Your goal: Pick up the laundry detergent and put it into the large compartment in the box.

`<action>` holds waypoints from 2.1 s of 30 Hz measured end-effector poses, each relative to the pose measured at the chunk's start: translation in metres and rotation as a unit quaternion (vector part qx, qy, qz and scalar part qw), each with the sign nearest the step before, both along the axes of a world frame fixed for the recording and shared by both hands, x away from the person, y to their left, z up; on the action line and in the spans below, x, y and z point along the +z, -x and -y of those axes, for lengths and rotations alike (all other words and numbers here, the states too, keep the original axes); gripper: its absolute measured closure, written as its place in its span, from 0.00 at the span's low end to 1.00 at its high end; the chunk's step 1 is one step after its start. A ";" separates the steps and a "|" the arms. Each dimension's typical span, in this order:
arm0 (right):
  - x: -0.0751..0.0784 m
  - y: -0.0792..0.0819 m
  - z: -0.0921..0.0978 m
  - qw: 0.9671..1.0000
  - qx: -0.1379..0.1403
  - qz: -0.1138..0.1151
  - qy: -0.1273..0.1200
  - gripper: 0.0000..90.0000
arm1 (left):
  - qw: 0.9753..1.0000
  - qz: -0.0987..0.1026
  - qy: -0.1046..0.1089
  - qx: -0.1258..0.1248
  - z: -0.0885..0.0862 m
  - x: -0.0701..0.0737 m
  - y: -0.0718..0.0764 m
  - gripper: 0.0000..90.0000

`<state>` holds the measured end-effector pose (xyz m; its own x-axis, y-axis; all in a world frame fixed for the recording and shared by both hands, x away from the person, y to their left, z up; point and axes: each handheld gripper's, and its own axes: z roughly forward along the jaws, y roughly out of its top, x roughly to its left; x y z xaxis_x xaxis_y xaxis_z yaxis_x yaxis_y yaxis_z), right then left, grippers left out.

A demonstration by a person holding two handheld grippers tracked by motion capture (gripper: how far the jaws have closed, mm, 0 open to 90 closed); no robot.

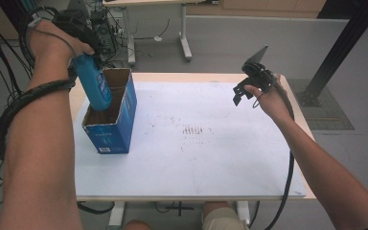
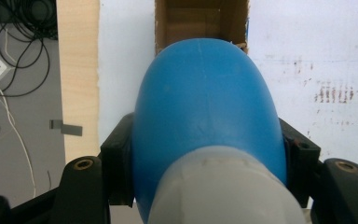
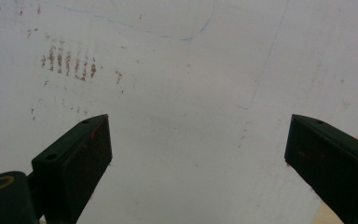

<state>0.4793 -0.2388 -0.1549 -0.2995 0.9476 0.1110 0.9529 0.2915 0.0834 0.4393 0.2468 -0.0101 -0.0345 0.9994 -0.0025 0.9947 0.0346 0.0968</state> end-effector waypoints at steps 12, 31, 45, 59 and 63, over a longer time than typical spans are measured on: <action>-0.002 0.001 0.000 1.000 0.000 0.000 -0.002 0.08 | 1.000 -0.010 -0.006 -0.011 0.004 -0.032 -0.003 0.42; -0.008 0.001 0.002 1.000 -0.002 -0.005 -0.003 0.08 | 0.999 -0.035 -0.005 -0.017 0.007 -0.088 -0.010 0.42; -0.010 0.000 0.008 1.000 -0.007 -0.006 -0.007 0.08 | 0.999 -0.042 -0.008 -0.024 0.011 -0.115 -0.013 0.42; -0.012 0.001 0.010 1.000 -0.007 -0.007 -0.007 0.08 | 0.998 -0.048 -0.016 -0.035 0.016 -0.136 -0.011 0.42; -0.011 0.001 0.010 1.000 -0.007 -0.006 -0.007 0.08 | 0.998 -0.051 -0.016 -0.040 0.018 -0.144 -0.011 0.42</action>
<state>0.4784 -0.2490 -0.1663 -0.2840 0.9502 0.1282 0.9581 0.2761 0.0757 0.4501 0.2293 -0.1536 0.0476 0.9985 0.0288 0.9989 -0.0475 -0.0047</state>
